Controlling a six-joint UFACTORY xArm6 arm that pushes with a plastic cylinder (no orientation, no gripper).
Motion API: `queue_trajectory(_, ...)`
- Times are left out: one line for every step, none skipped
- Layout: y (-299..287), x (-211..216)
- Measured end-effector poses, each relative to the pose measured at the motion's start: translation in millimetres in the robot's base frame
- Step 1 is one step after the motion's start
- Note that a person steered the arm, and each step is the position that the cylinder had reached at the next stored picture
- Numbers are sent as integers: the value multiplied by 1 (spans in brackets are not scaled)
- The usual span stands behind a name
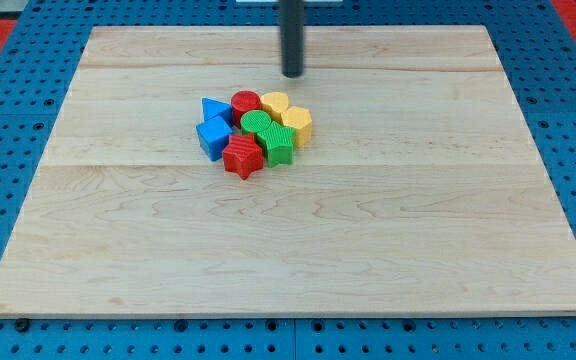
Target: Nudge the group of blocks to left a bit
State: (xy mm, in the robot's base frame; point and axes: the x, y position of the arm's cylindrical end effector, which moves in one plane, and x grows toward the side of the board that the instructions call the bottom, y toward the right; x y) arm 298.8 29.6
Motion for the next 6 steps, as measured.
queue_trajectory(53,43)
queue_trajectory(65,76)
queue_trajectory(59,95)
queue_trajectory(30,95)
queue_trajectory(-5,95)
queue_trajectory(-42,95)
